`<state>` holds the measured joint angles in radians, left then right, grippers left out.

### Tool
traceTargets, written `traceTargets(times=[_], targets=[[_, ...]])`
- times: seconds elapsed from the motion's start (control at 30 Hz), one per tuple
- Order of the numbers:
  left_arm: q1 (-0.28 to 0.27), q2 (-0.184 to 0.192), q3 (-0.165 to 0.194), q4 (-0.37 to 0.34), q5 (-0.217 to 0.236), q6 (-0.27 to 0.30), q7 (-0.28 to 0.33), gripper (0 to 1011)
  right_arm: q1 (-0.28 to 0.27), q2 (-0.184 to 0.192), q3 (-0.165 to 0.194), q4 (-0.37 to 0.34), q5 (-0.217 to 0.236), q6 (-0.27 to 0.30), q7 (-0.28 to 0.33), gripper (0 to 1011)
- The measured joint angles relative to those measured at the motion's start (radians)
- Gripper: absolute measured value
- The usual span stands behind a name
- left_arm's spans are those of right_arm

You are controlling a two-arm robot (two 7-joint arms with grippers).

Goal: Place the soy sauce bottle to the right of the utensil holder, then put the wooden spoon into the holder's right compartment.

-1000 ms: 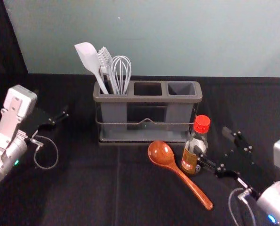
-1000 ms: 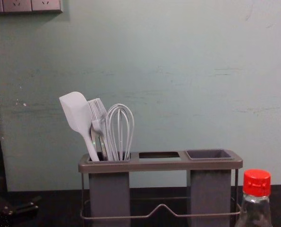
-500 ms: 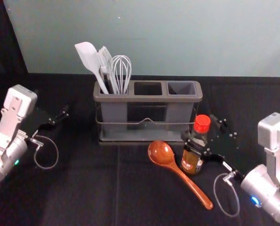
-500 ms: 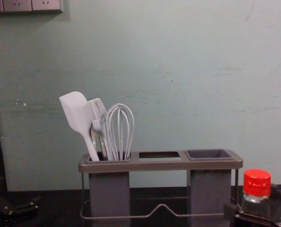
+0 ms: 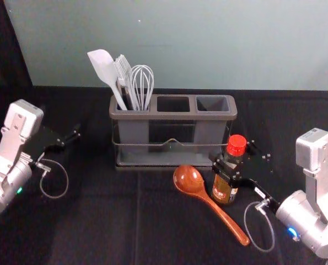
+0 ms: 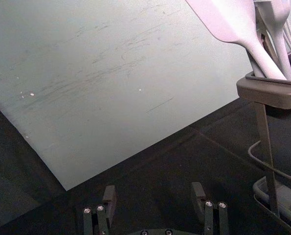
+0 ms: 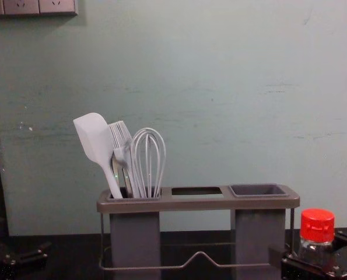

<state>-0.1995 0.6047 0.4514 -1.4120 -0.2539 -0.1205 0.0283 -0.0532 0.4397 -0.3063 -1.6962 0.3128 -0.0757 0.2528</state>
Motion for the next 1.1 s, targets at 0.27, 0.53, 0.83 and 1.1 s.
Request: traceTargets(times=[0.27, 0.53, 0.83, 1.1], targets=[[0.000, 0.000, 0.000, 0.000, 0.000, 0.000, 0.000, 1005, -0.010, -0.014, 0.018, -0.006, -0.011, 0.006, 0.014, 565], [0.000, 0.000, 0.000, 0.000, 0.000, 0.000, 0.000, 1005, -0.029, -0.024, 0.038, -0.027, -0.018, 0.011, 0.026, 393], [0.000, 0.000, 0.000, 0.000, 0.000, 0.000, 0.000, 1005, -0.065, -0.024, 0.074, -0.090, -0.025, 0.027, 0.040, 393], [0.000, 0.000, 0.000, 0.000, 0.000, 0.000, 0.000, 1005, -0.089, -0.016, 0.118, -0.125, -0.030, 0.040, 0.042, 393]])
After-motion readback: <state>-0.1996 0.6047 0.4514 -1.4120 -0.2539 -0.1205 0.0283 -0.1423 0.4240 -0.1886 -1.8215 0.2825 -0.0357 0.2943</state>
